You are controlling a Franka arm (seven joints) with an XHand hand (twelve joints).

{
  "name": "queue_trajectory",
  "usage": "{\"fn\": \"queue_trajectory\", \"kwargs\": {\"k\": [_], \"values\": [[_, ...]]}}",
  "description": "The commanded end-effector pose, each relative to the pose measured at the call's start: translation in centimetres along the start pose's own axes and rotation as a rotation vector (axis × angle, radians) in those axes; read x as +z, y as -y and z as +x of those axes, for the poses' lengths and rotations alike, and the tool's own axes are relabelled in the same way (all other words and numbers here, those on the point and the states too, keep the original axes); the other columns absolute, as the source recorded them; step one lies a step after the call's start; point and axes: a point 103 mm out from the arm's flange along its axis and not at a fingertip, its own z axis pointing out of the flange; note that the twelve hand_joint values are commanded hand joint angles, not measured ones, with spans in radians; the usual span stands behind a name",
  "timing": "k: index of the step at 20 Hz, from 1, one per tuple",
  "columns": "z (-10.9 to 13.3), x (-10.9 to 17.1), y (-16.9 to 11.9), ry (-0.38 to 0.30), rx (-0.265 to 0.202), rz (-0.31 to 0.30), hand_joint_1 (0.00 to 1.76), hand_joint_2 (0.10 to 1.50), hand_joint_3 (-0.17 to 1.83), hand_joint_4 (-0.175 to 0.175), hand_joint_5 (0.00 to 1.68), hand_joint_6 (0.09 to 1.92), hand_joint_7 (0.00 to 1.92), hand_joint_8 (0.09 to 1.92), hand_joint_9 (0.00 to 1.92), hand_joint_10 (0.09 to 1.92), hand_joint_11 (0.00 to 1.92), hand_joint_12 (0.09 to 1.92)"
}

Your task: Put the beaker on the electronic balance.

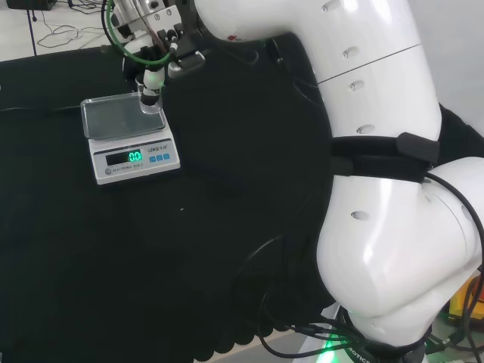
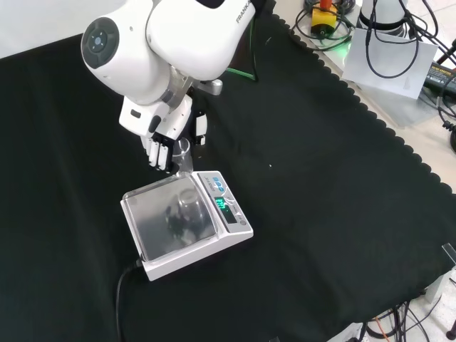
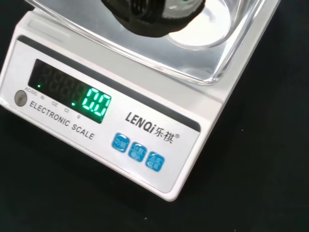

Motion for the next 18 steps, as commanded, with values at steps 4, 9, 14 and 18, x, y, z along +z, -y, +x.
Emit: {"fn": "queue_trajectory", "kwargs": {"k": [4, 9, 14, 18], "values": [[-0.3, 0.4, -1.0, 0.016, -0.012, 0.01, 1.36, 1.17, 0.0, -0.175, 0.82, 1.24, 0.69, 1.33, 1.0, 1.13, 0.99, 0.94], [1.4, -0.6, -2.1, 0.034, -0.022, 0.005, 1.36, 1.17, 0.0, -0.175, 0.82, 1.24, 0.69, 1.33, 1.0, 1.13, 0.99, 0.94], [1.0, -0.8, -1.6, 0.031, -0.028, -0.009, 1.36, 1.17, 0.0, -0.175, 0.82, 1.24, 0.69, 1.33, 1.0, 1.12, 0.99, 0.94], [1.1, -0.7, -1.7, 0.028, -0.036, -0.005, 1.36, 1.17, 0.0, -0.175, 0.82, 1.24, 0.69, 1.33, 1.0, 1.12, 0.99, 0.94]]}}
